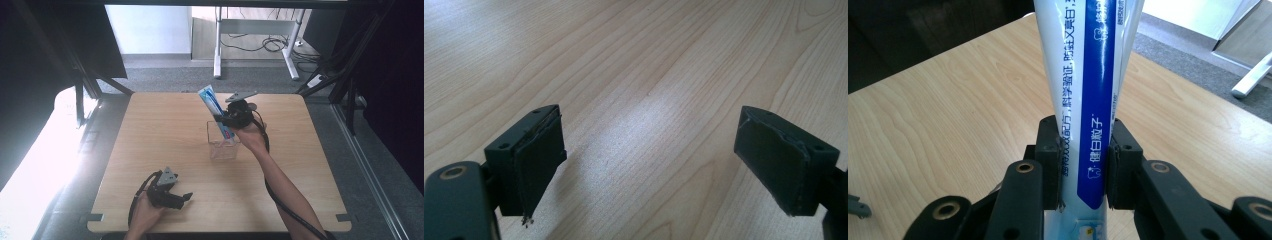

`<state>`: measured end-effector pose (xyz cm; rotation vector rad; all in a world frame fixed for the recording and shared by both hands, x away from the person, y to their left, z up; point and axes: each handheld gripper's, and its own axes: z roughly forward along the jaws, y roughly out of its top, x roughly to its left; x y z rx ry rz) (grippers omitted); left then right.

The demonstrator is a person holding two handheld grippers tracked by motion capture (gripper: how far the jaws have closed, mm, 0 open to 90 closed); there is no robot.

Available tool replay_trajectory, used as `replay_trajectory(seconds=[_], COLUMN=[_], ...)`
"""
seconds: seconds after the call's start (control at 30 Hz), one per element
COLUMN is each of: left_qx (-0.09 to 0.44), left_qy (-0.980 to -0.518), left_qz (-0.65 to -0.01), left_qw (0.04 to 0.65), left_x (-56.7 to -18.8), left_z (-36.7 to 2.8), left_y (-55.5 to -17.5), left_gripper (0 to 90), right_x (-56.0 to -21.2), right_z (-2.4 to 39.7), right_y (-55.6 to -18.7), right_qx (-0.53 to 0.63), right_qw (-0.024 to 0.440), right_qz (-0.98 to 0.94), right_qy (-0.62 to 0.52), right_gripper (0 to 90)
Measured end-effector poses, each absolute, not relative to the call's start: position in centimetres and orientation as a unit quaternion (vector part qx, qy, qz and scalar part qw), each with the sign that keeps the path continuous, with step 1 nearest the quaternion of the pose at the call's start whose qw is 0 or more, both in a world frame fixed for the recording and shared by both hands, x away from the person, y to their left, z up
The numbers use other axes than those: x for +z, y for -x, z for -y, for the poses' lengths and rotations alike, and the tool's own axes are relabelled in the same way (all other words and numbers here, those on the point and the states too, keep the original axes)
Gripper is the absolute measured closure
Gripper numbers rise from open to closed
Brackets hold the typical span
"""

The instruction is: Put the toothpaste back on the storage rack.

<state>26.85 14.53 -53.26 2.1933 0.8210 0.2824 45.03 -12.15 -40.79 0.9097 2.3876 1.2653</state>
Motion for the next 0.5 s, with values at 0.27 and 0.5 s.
replay_trajectory(seconds=[0.27, 0.5], left_qx=[0.107, 0.107], left_qy=[-0.863, -0.863], left_qz=[-0.32, -0.32], left_qw=[0.377, 0.376], left_x=[-53.4, -53.4], left_z=[-14.3, -14.4], left_y=[-26.9, -26.9], left_gripper=[12.9, 12.9], right_x=[-42.3, -43.5], right_z=[12.2, 12.3], right_y=[-44.9, -44.9], right_qx=[0.426, 0.418], right_qw=[0.145, 0.142], right_qz=[-0.838, -0.844], right_qy=[-0.309, -0.306], right_gripper=[72.7, 72.5])
